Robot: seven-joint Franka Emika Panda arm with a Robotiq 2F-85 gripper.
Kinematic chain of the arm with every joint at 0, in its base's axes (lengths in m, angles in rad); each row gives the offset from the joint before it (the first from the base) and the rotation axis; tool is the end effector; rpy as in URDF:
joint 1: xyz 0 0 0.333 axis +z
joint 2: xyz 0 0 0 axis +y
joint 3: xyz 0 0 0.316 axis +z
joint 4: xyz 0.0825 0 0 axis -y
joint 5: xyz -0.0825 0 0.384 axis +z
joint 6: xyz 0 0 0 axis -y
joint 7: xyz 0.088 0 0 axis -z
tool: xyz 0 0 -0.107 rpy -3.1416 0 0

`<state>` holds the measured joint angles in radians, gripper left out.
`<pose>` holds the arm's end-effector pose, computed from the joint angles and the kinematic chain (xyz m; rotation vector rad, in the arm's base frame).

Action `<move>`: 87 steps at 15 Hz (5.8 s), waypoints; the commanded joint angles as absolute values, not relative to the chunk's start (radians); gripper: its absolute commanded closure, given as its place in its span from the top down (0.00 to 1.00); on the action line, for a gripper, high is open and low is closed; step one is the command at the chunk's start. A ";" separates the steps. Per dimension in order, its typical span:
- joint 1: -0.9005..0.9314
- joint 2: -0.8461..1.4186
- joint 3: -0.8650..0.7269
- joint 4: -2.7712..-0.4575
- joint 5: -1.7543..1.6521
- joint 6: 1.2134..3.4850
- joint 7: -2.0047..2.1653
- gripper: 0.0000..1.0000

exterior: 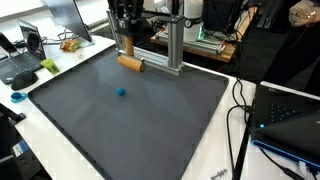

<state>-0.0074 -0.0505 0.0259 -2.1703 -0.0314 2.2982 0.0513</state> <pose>0.5426 0.0095 0.4331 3.1087 -0.0217 0.2793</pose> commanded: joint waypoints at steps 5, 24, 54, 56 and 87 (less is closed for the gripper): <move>-0.009 0.067 0.007 -2.119 -0.037 2.355 0.036 0.22; -0.026 0.259 -0.017 -1.973 -0.022 2.365 -0.019 0.22; -0.056 0.383 -0.025 -1.885 -0.007 2.307 -0.052 0.22; -0.057 0.372 -0.024 -1.894 -0.004 2.302 -0.051 0.22; -0.070 0.370 -0.022 -1.923 0.042 2.229 -0.078 0.22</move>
